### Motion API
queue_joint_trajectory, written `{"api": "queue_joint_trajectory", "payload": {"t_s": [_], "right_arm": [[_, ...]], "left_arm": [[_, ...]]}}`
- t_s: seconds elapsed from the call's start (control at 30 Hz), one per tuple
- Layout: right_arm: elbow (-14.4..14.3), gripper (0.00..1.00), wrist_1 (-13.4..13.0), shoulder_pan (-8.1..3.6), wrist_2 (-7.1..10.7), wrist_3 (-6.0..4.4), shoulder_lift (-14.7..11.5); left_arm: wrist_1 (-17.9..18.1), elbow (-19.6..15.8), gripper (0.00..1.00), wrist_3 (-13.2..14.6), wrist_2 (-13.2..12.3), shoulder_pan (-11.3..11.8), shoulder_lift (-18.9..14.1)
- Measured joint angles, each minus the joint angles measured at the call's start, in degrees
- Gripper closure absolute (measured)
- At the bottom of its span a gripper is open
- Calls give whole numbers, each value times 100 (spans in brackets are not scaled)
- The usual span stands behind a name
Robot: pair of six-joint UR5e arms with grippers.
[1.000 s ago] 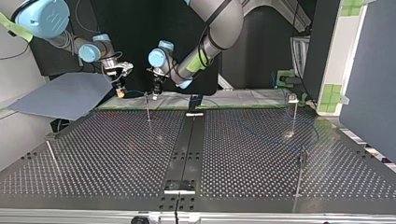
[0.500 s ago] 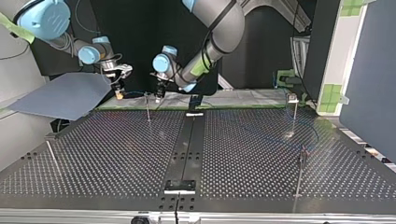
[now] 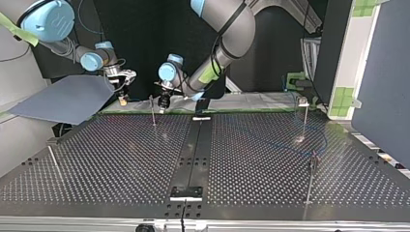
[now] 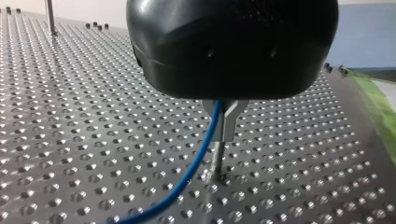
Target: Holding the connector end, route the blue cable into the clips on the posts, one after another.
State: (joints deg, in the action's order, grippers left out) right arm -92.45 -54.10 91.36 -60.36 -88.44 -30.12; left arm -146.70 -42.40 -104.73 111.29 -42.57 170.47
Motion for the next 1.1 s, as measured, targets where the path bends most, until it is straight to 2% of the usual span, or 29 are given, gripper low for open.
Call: {"api": "queue_joint_trajectory", "payload": {"t_s": [0.27,0.7,1.1], "right_arm": [[378,100,151,28,35,-20,8],[740,100,199,33,73,-97,73],[1094,100,380,42,73,-100,236]], "left_arm": [[0,51,100,3,-54,151,0],[-19,225,100,12,-38,271,1],[-59,247,100,25,-105,354,0]]}}
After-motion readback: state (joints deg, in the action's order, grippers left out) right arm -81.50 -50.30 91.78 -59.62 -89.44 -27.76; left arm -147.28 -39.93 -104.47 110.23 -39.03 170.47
